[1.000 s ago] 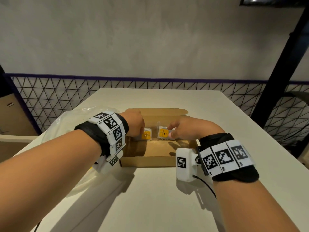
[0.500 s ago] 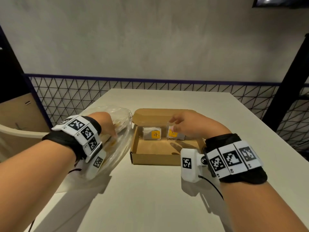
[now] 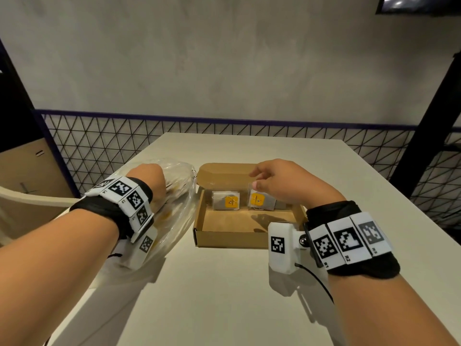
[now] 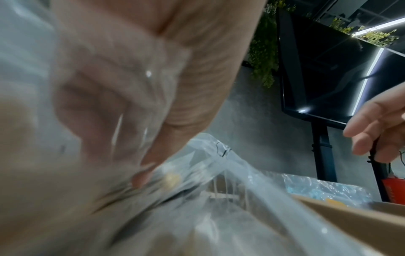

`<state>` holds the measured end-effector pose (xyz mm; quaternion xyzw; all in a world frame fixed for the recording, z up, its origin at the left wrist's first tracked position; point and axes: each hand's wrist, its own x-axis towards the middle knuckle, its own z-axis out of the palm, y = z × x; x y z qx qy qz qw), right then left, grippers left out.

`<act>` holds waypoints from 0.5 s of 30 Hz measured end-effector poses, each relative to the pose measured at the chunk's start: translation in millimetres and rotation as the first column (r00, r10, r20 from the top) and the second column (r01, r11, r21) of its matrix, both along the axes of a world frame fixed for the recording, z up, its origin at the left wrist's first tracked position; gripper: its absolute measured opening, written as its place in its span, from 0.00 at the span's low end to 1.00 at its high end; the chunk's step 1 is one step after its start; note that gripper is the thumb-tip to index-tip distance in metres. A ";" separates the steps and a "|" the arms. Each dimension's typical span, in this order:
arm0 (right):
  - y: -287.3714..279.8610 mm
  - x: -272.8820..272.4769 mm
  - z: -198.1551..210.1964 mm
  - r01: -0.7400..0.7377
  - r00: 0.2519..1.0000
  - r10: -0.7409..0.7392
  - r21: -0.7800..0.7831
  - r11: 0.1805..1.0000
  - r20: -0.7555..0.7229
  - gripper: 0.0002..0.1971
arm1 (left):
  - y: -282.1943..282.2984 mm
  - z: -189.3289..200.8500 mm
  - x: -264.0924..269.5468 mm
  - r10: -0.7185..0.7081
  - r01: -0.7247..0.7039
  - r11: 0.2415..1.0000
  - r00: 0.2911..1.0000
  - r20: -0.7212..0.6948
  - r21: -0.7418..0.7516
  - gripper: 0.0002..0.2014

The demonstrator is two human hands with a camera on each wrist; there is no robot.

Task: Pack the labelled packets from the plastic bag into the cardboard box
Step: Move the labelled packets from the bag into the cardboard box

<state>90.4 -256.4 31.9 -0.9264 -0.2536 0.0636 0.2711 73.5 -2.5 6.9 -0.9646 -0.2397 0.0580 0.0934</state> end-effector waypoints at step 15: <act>-0.1 -0.9 5.0 -0.004 0.994 -0.012 0.144 0.990 0.113 0.13 | -25.4 45.4 -27.4 0.068 0.171 0.888 0.868 0.491 -0.426 0.05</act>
